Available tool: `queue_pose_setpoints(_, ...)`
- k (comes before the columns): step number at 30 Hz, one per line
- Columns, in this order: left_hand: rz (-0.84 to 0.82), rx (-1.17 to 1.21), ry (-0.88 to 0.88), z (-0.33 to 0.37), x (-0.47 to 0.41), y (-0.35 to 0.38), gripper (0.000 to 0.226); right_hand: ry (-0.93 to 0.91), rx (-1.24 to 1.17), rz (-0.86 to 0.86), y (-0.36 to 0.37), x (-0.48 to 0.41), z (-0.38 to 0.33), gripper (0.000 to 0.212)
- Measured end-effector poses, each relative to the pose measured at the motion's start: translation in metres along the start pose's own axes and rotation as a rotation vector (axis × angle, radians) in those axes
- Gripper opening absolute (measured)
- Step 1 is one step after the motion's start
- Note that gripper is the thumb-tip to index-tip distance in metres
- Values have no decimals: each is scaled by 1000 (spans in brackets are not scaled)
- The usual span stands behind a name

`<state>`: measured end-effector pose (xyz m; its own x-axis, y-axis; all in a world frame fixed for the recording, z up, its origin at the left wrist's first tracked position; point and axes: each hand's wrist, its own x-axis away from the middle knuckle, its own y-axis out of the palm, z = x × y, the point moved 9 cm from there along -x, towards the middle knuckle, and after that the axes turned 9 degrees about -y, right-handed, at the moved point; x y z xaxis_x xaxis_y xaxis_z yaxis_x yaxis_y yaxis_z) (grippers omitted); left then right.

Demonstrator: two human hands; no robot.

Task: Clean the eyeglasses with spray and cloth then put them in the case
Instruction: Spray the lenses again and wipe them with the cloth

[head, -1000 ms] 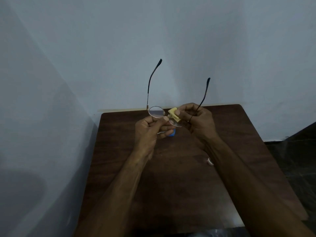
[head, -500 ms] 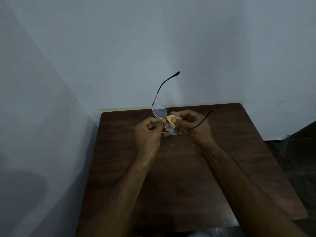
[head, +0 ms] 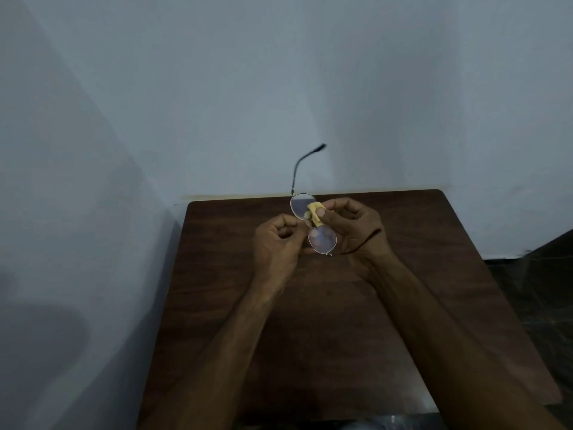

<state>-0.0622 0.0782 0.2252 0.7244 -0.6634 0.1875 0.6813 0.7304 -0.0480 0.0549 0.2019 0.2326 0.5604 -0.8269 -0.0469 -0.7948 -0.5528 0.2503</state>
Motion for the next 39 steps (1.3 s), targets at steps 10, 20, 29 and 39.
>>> queue_pose_setpoints(10,-26,-95,52,1,4,8,8,-21,94,72,-10,-3,-8,11)
queue_pose_setpoints(20,-84,-177,71,6,11,17,9,62,-23,14,-11,-2,-4,28)
queue_pose_setpoints(29,-89,-206,114,12,8,20,10,24,-194,74,-10,-1,-2,22)
queue_pose_setpoints(39,75,-338,162,21,17,18,13,-801,817,-15,1,33,-58,13)
